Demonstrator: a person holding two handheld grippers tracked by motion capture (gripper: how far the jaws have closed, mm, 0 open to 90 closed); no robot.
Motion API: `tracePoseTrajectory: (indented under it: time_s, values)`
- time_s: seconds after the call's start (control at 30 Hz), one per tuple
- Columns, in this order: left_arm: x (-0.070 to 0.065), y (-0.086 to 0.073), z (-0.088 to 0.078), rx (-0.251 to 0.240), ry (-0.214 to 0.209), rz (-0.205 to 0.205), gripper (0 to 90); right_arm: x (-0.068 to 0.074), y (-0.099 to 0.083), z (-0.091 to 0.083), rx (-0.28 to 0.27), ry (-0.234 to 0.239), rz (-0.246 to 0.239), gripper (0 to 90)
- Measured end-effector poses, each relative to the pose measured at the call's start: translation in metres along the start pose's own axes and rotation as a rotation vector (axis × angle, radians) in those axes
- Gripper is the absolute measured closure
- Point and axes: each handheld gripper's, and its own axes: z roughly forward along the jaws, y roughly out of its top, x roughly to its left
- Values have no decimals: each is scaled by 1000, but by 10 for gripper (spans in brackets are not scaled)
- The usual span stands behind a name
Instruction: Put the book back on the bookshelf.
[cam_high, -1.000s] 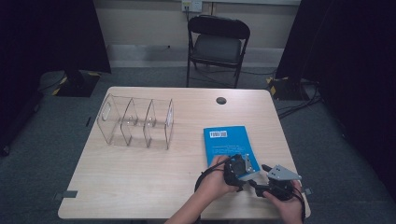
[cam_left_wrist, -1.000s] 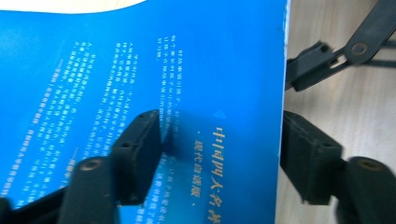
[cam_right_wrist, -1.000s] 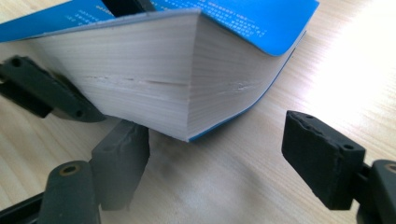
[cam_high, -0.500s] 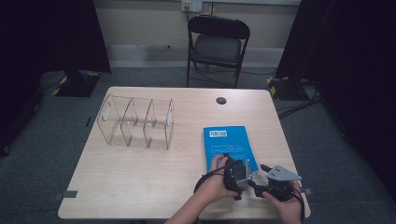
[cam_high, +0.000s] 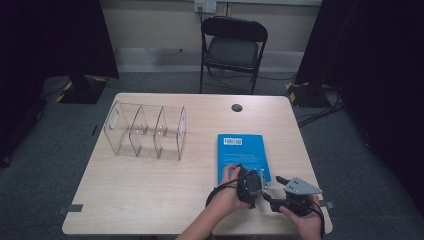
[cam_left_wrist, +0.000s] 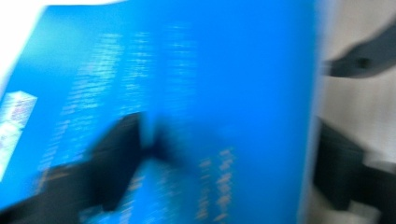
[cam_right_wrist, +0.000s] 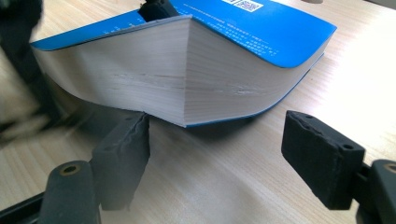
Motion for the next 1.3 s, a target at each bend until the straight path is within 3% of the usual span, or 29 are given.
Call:
tracePoseTrajectory:
  time_s: [0.17, 0.2, 0.27, 0.33, 0.5, 0.57, 0.6, 0.77, 0.87, 0.97, 1.13, 1.3]
  values:
    - [3, 1, -2, 31, -21, 53, 294, 0, 1, -1, -23, 19, 16, 243]
    - [5, 4, -4, 31, -34, 66, 314, -3, 6, -7, -89, 34, 45, 264]
    - [8, 4, -6, 30, -51, 65, 336, -6, 7, -11, -98, 26, 26, 261]
    - [8, 5, -8, 43, -53, 72, 363, -11, 1, -12, -74, 12, 37, 244]
    - [8, 8, -17, 88, -56, 88, 432, -21, -11, -6, -18, 47, 45, 224]
    - [12, 11, -23, 96, -62, 91, 454, -22, -13, -2, 8, 53, 23, 221]
    - [12, 12, -25, 103, -72, 67, 468, -22, -13, -1, 24, 55, 9, 217]
    - [24, 21, -43, 113, -66, 76, 520, -18, -11, 3, 26, 51, -44, 218]
    - [33, 27, -59, 98, -77, 40, 560, -15, -9, 5, 37, 58, -64, 218]
    - [37, 30, -68, 96, -82, 36, 579, -15, -9, 6, 25, 58, -69, 219]
    - [39, 39, -83, 110, -129, 36, 586, -15, -7, 9, 11, 60, -89, 224]
    - [42, 44, -91, 120, -158, 24, 595, -16, -5, 10, 5, 86, -54, 223]
